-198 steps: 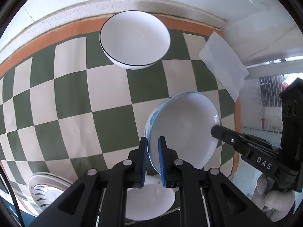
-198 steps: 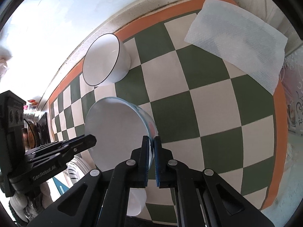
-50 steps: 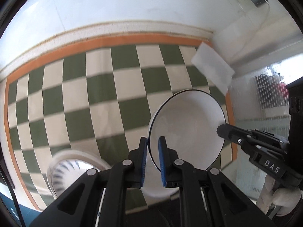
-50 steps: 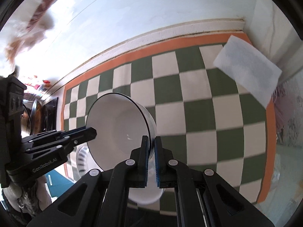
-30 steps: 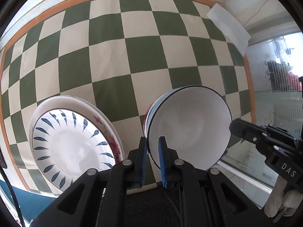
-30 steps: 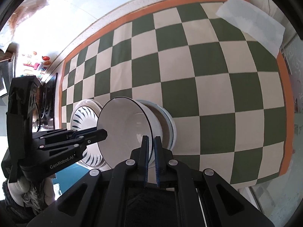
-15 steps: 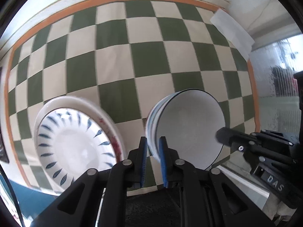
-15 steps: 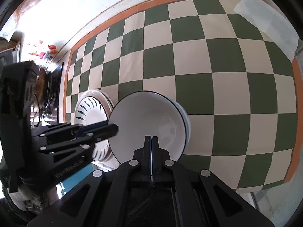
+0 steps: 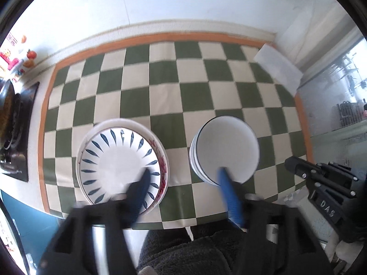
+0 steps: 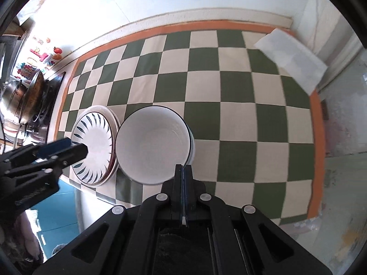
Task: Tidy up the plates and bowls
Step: 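Lift both tools away from the bowl stack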
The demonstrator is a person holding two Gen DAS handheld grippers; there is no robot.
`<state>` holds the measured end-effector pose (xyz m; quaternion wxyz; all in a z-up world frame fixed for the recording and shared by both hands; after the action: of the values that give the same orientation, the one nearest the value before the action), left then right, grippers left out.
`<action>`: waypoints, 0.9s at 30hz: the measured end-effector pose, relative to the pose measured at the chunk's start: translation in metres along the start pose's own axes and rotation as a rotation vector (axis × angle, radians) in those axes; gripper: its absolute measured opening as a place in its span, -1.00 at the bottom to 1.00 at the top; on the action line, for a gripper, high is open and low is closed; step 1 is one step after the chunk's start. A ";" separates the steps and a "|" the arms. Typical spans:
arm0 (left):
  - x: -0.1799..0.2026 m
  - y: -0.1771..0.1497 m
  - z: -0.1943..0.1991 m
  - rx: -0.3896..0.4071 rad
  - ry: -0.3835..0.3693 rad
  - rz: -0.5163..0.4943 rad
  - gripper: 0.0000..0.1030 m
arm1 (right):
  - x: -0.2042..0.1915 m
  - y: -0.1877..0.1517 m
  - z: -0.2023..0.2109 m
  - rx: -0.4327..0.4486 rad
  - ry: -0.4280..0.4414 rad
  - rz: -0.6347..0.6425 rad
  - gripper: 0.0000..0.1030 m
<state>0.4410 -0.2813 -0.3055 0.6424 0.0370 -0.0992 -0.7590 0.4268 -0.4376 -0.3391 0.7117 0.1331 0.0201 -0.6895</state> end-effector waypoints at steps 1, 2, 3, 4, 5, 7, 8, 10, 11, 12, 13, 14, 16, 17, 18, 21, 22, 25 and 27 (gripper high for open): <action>0.001 0.000 0.008 0.022 -0.006 -0.007 0.62 | 0.000 -0.003 0.007 0.016 -0.009 -0.004 -0.90; 0.001 0.000 0.014 0.042 -0.007 -0.011 0.66 | -0.001 -0.007 0.012 0.025 -0.015 -0.008 -0.86; 0.000 0.000 0.020 0.058 -0.006 -0.018 0.68 | -0.002 -0.009 0.017 0.035 -0.018 -0.013 -0.70; 0.000 -0.001 0.025 0.070 -0.011 -0.023 0.72 | -0.003 -0.012 0.023 0.049 -0.020 -0.019 -0.35; -0.001 -0.002 0.031 0.085 -0.016 -0.023 0.76 | -0.004 -0.015 0.030 0.063 -0.029 -0.024 -0.11; -0.003 -0.006 0.041 0.110 -0.024 -0.026 0.79 | -0.006 -0.019 0.043 0.096 -0.046 -0.038 0.46; -0.004 -0.007 0.044 0.118 -0.025 -0.025 0.79 | -0.008 -0.022 0.049 0.114 -0.051 -0.043 0.48; -0.007 -0.013 0.055 0.142 -0.028 -0.028 0.80 | -0.011 -0.027 0.064 0.156 -0.062 -0.060 0.58; -0.008 -0.017 0.060 0.136 -0.026 -0.033 0.82 | -0.013 -0.029 0.072 0.176 -0.063 -0.067 0.60; -0.009 -0.021 0.065 0.145 -0.023 -0.037 0.82 | -0.016 -0.032 0.079 0.191 -0.060 -0.071 0.63; -0.009 -0.023 0.069 0.155 -0.024 -0.039 0.83 | -0.018 -0.034 0.086 0.207 -0.062 -0.076 0.66; -0.010 -0.026 0.074 0.166 -0.022 -0.041 0.84 | -0.021 -0.037 0.093 0.223 -0.068 -0.077 0.68; -0.012 -0.032 0.082 0.187 -0.008 -0.053 0.84 | -0.026 -0.041 0.106 0.257 -0.085 -0.071 0.75; -0.012 -0.034 0.085 0.193 -0.008 -0.055 0.85 | -0.029 -0.044 0.111 0.267 -0.096 -0.067 0.76; -0.012 -0.037 0.088 0.199 -0.007 -0.060 0.85 | -0.032 -0.046 0.117 0.281 -0.110 -0.063 0.78; -0.012 -0.047 0.093 0.203 -0.010 -0.067 0.85 | -0.039 -0.053 0.128 0.310 -0.137 -0.054 0.84; -0.012 -0.049 0.094 0.202 -0.010 -0.069 0.85 | -0.041 -0.056 0.129 0.314 -0.142 -0.054 0.85; -0.013 -0.056 0.092 0.195 -0.013 -0.068 0.86 | -0.045 -0.061 0.131 0.322 -0.145 -0.064 0.86; -0.013 -0.058 0.089 0.183 -0.021 -0.066 0.86 | -0.045 -0.063 0.129 0.317 -0.134 -0.075 0.87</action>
<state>0.3710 -0.2501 -0.2304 0.6101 0.0908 -0.1738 -0.7677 0.3422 -0.4229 -0.2158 0.6553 0.1965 -0.1313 -0.7175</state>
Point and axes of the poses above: each gripper's, at about its wrist camera, not at the fingertips, and z roughly against the way its jaws point, x to its right, y to its top, the point moved 9 cm from there along -z, roughly the way its jaws point, and after that the axes turned 4 degrees about -x, right-handed, at the moved point
